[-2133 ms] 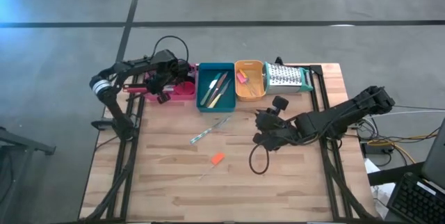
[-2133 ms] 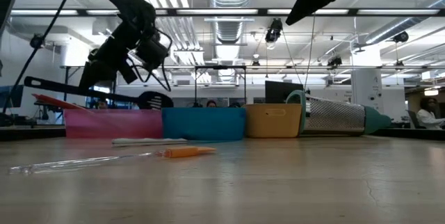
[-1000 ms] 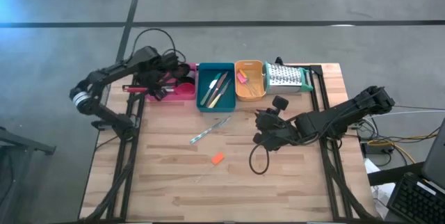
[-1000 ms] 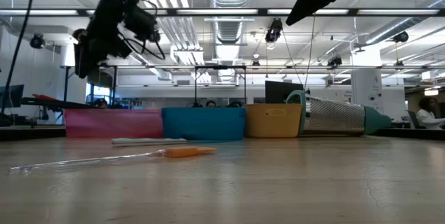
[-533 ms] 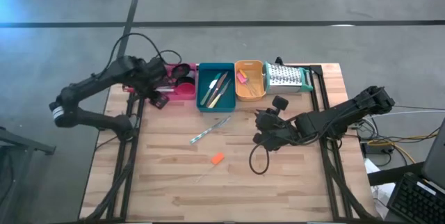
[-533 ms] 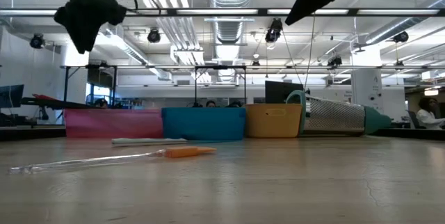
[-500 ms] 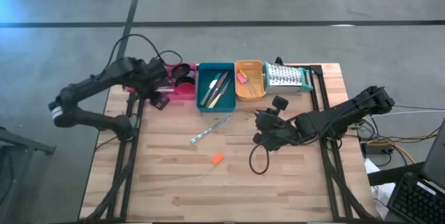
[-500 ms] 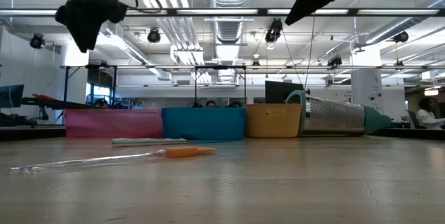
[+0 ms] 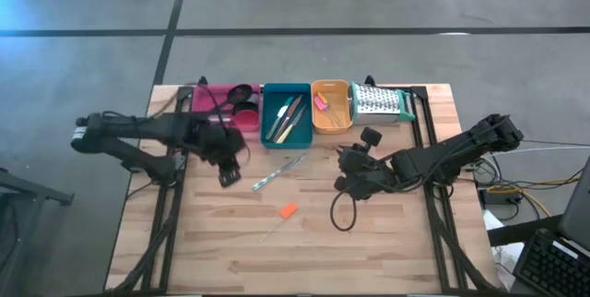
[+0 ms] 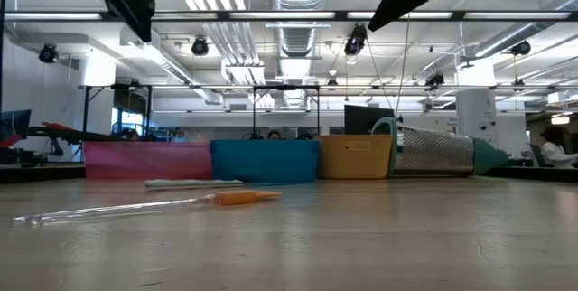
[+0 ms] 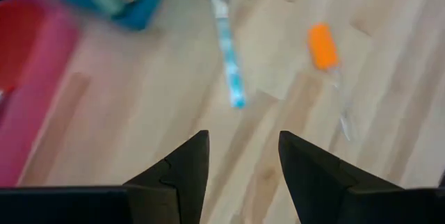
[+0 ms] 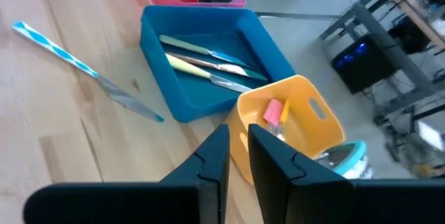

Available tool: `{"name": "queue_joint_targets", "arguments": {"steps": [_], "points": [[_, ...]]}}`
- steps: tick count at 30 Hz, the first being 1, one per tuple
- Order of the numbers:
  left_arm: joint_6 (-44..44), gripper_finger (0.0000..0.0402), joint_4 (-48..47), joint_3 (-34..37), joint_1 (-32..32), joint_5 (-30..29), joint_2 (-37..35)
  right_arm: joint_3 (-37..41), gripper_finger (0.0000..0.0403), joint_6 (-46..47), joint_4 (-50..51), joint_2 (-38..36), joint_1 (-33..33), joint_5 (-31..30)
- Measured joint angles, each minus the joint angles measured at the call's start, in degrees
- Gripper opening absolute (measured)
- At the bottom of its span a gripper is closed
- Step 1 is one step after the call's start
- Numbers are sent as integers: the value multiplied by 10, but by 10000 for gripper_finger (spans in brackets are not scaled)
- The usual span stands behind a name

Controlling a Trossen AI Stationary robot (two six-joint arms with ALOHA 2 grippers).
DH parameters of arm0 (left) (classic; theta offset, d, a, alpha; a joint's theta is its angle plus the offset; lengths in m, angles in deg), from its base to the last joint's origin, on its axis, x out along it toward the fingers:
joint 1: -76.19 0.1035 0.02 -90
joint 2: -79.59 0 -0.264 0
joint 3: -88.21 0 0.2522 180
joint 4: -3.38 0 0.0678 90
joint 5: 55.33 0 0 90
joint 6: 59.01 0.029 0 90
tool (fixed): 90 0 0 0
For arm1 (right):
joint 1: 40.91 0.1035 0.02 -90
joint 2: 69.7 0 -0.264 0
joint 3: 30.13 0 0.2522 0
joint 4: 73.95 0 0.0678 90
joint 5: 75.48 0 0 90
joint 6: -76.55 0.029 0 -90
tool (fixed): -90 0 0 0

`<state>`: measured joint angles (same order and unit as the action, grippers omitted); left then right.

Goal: Pick & Place Kitchen Items
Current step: Put the orange spatula into the yellow bin

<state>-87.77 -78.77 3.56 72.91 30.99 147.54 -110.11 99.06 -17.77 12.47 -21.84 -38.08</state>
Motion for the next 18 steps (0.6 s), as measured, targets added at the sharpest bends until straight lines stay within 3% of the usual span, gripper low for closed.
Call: {"name": "queue_joint_targets", "arguments": {"steps": [3,11,18], "points": [[10,177,25,0,-53,-3,26,0,47,14,-38,3,0,36],[23,177,17,0,-122,-39,85,0,47,-106,-223,63,1,273],[33,177,-6,0,-123,-44,100,-16,63,-108,-253,135,0,321]]}}
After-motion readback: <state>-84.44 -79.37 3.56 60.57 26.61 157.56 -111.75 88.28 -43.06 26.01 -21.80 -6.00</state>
